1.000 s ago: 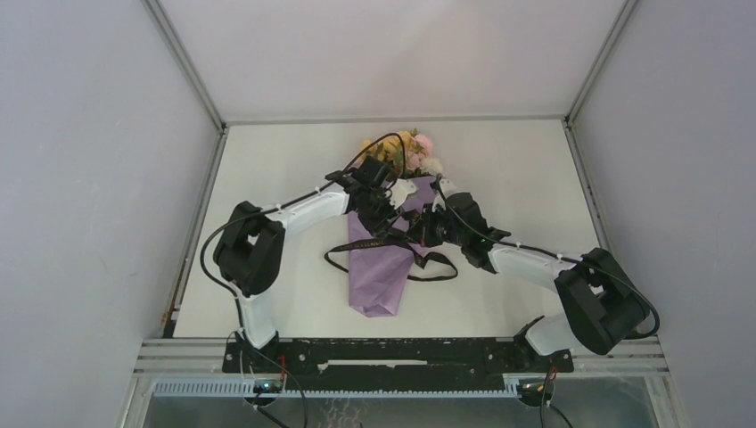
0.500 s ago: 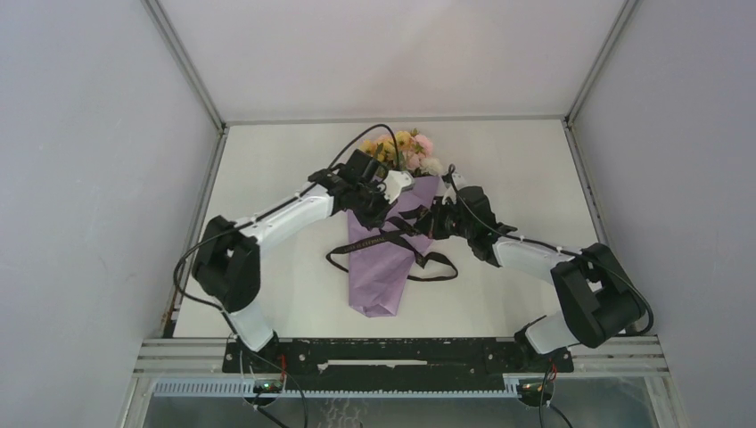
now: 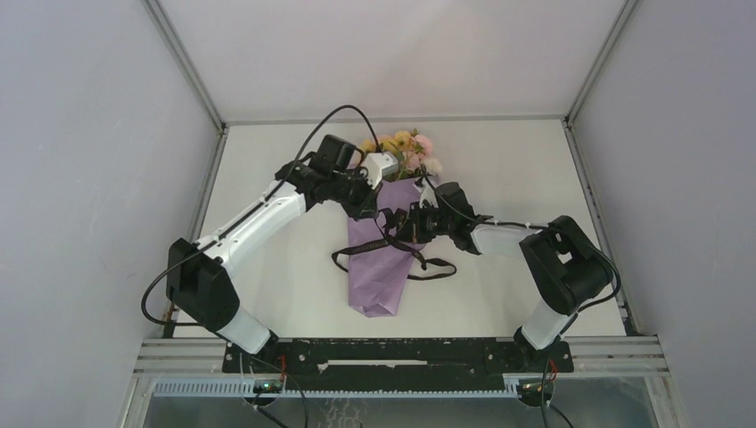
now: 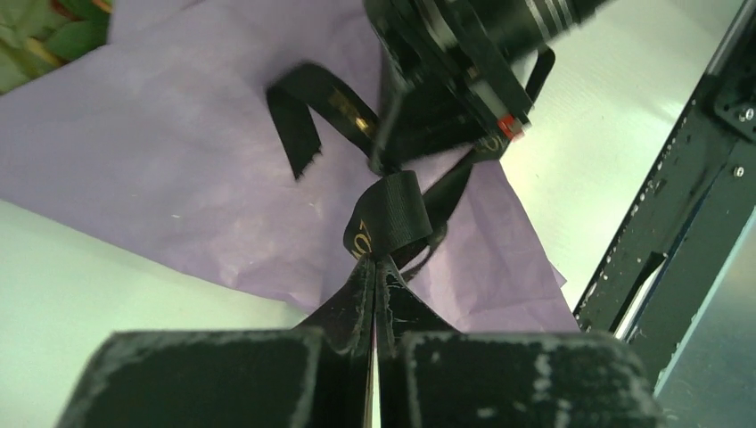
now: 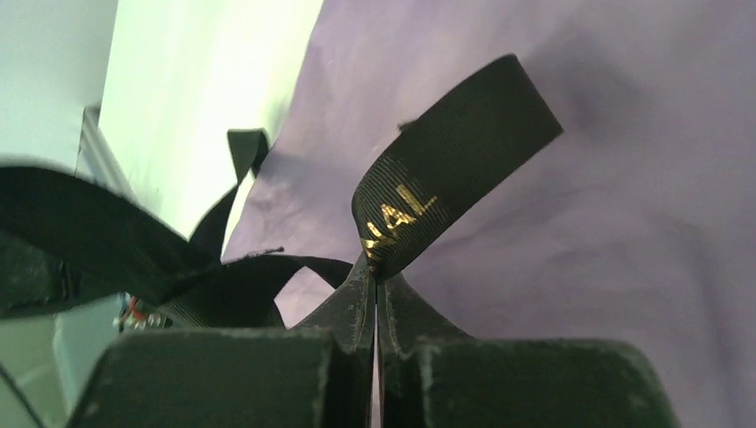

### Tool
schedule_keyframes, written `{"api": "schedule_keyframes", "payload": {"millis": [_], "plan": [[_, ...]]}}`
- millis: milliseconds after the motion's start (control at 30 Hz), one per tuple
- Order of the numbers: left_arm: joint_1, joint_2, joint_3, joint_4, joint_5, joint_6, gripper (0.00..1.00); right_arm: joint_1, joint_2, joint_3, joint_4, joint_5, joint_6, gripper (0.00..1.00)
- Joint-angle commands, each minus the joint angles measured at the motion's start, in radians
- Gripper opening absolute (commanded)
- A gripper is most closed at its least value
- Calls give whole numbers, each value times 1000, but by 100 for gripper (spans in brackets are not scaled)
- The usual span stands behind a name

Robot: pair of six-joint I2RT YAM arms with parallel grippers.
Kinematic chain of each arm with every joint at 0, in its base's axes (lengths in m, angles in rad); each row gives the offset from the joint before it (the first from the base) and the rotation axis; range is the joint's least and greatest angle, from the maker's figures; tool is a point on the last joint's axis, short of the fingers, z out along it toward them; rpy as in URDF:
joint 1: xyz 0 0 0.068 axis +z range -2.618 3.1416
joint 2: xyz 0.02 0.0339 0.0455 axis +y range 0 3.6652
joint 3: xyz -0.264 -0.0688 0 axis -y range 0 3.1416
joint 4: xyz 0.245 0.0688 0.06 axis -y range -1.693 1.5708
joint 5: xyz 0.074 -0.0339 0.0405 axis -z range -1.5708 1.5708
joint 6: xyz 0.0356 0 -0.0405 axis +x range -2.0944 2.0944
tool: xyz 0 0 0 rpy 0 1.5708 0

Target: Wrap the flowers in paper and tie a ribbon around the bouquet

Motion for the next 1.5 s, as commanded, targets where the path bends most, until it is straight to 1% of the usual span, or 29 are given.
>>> {"api": "schedule_keyframes", "payload": {"millis": [0, 33, 167, 300, 367, 433, 600, 733, 867, 1067, 1167, 1300, 1467], "plan": [[36, -33, 82, 35, 42, -46, 0, 18, 18, 35, 7, -185, -64, 0], [37, -33, 80, 40, 40, -47, 0, 19, 19, 40, -12, -214, -74, 1], [44, -28, 68, 58, 33, -52, 0, 17, 13, 62, -120, -258, -134, 11], [47, -25, 50, 88, 27, -56, 0, -6, -39, 65, -191, -301, -159, 21], [48, -17, 41, 104, 27, -56, 0, -22, -65, 75, -241, -277, -176, 28], [48, -2, 41, 104, 19, -57, 0, -41, -88, 92, -313, -243, -190, 33], [46, 14, 35, 105, 25, -56, 0, -92, -143, 119, -421, -144, -203, 44], [47, 16, 29, 108, 29, -53, 0, -86, -160, 150, -485, -75, -235, 45], [48, 12, 22, 106, 19, -49, 0, -80, -146, 155, -472, -58, -216, 45], [52, -10, -18, 103, -9, -26, 0, -97, -93, 185, -426, -12, -138, 43], [56, -19, -39, 104, -11, -23, 0, -84, -31, 207, -395, -36, -113, 32], [70, -30, -61, 102, -21, -27, 0, -30, 44, 240, -388, -59, -113, 20], [119, -40, -119, 86, -108, -22, 0, -12, 95, 251, -346, -115, -79, 1]]}}
